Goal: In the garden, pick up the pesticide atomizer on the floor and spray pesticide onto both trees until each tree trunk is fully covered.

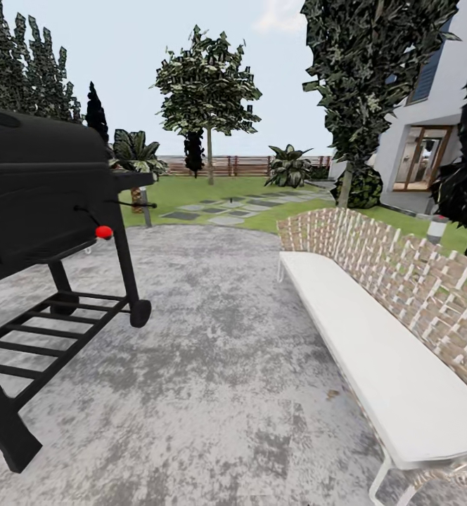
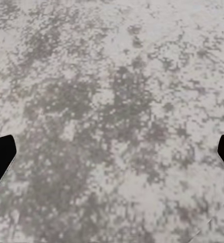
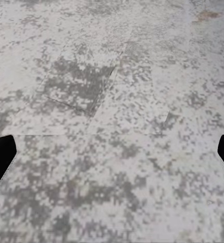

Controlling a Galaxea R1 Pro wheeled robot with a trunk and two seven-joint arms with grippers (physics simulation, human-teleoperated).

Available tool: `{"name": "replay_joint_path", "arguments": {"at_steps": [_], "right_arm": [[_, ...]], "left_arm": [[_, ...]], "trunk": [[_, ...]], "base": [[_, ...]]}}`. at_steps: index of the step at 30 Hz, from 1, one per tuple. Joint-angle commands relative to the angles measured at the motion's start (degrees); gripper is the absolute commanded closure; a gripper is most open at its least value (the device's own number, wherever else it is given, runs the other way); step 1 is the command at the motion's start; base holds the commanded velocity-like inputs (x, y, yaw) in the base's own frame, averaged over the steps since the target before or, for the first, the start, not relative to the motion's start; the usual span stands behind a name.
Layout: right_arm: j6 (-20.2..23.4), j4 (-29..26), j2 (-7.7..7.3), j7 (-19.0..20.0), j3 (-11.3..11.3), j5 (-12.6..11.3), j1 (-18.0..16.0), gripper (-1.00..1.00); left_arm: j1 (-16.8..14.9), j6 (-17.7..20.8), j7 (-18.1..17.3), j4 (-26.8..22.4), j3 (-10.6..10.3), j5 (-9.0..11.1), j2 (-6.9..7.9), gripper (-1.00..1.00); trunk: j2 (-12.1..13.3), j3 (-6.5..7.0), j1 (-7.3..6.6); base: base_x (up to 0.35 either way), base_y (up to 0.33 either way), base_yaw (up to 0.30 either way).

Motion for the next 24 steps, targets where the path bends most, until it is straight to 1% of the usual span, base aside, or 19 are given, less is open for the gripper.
{"name": "replay_joint_path", "arguments": {"at_steps": [1,15,24], "right_arm": [[-0.2,0.0,0.01,0.0,0.0,0.0,0.0,-1.00],[-0.2,0.0,0.01,0.0,0.1,0.0,0.0,-1.00],[-0.2,0.0,0.01,0.0,0.1,0.0,0.0,-1.00]], "left_arm": [[0.0,-0.2,0.0,0.1,0.2,0.0,-0.01,-1.00],[0.0,-0.2,0.0,0.1,0.2,0.0,0.00,-1.00],[0.0,-0.2,0.0,0.1,0.2,0.0,0.00,-1.00]], "trunk": [[0.0,-0.06,0.02],[0.0,-0.06,0.02],[0.0,-0.06,0.02]], "base": [[0.337,0.001,0.000],[0.337,0.002,0.000],[0.337,0.111,0.000]]}}
